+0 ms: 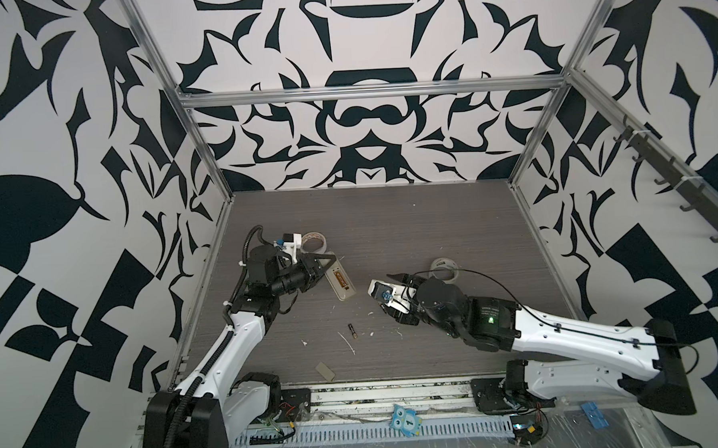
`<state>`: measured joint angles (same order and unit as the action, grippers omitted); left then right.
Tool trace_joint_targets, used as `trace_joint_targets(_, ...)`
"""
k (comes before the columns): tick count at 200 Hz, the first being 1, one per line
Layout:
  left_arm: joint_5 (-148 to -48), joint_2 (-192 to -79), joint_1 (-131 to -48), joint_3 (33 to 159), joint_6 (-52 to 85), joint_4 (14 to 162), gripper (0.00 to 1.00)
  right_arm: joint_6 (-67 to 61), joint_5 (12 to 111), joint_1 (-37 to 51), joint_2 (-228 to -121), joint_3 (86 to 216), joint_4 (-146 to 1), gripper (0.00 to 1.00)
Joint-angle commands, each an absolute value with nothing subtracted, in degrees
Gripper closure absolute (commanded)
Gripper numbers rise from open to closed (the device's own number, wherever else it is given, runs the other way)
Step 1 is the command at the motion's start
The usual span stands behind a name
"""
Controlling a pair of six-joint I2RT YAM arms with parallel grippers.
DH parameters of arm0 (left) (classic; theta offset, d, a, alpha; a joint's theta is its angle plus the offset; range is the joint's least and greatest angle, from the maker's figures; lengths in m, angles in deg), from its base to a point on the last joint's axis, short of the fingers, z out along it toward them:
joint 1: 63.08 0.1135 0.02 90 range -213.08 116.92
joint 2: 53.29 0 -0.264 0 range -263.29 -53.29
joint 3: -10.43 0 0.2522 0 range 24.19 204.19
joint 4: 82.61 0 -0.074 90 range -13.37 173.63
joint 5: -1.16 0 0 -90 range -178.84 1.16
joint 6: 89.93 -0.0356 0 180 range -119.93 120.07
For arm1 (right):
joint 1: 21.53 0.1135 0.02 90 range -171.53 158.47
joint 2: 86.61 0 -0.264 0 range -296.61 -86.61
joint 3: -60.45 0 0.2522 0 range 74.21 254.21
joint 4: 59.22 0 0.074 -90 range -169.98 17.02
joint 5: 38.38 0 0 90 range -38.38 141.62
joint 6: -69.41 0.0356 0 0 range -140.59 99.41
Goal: Load the batteries into the remote control
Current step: 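Lift the right gripper away from the opened remote while the left gripper holds it, then move the right gripper over the nearer AA battery and lower it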
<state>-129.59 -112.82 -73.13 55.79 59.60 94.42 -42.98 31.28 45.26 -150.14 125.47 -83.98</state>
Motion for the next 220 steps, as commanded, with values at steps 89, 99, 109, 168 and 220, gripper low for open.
trace_joint_targets(89,-124.4,-103.0,-68.8,48.0,55.2,90.7,1.0,-23.6,31.9,43.9,-156.1,130.4,-96.5,0.43)
trace_joint_targets(99,-124.1,-102.6,-68.3,47.7,54.8,90.0,1.0,-22.1,32.2,43.9,-156.6,130.5,-96.8,0.43)
trace_joint_targets(109,-123.6,-102.2,-67.8,47.2,54.5,89.5,1.0,-20.8,32.7,43.9,-157.1,130.7,-96.9,0.43)
trace_joint_targets(168,-118.2,-96.8,-67.1,45.5,51.8,85.0,1.0,-14.5,36.6,43.9,-162.2,131.9,-96.4,0.43)
trace_joint_targets(220,-115.3,-94.7,-67.0,44.8,49.3,81.8,1.0,-10.6,40.0,43.9,-167.6,132.7,-93.6,0.44)
